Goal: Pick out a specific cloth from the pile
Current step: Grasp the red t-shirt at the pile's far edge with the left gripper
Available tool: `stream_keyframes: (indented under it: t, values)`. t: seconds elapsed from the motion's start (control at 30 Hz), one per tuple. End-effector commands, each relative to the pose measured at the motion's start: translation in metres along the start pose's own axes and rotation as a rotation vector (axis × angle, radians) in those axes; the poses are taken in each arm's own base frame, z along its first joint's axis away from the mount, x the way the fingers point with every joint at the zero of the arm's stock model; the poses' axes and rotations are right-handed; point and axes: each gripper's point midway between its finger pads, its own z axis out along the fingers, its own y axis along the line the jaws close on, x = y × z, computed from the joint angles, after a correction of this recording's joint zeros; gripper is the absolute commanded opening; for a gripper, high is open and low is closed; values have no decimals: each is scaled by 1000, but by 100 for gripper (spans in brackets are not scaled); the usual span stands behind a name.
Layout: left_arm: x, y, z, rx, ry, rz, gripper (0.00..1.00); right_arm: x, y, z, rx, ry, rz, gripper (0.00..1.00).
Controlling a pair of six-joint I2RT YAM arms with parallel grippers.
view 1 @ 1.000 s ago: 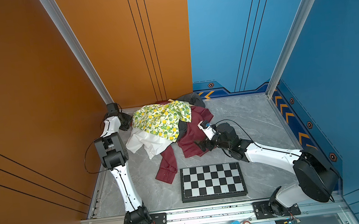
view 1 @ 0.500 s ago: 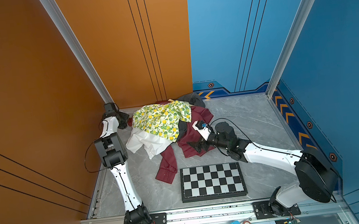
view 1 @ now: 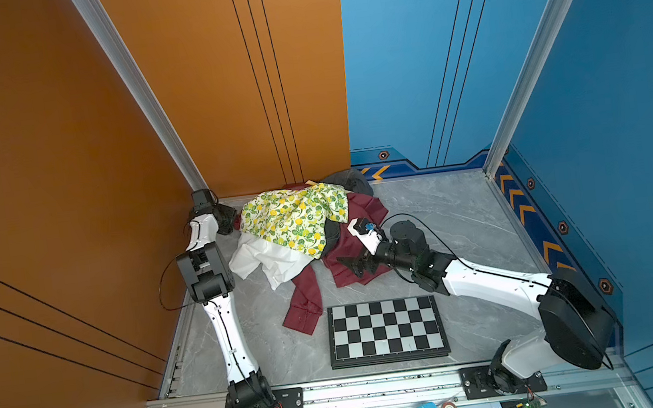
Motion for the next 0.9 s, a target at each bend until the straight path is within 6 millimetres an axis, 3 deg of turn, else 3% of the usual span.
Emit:
stream_keyframes:
  t: [0.0, 0.13, 0.27, 0.5, 0.87]
  values:
    - [10, -2, 14, 26, 34, 2, 36, -15, -1, -3, 17, -15, 5, 96]
    - [13, -8, 17, 56, 36, 12, 25, -15, -2, -2, 28, -8, 2, 95]
    - [12, -21, 15, 104, 25, 24, 0, -17, -4, -3, 40, -8, 0, 95]
    - [-5, -60, -17, 205, -47, 32, 0, -19, -7, -6, 65, -3, -12, 96]
    - [-29, -132, -109, 397, -184, 18, 0, -25, -10, -13, 101, -22, -19, 96]
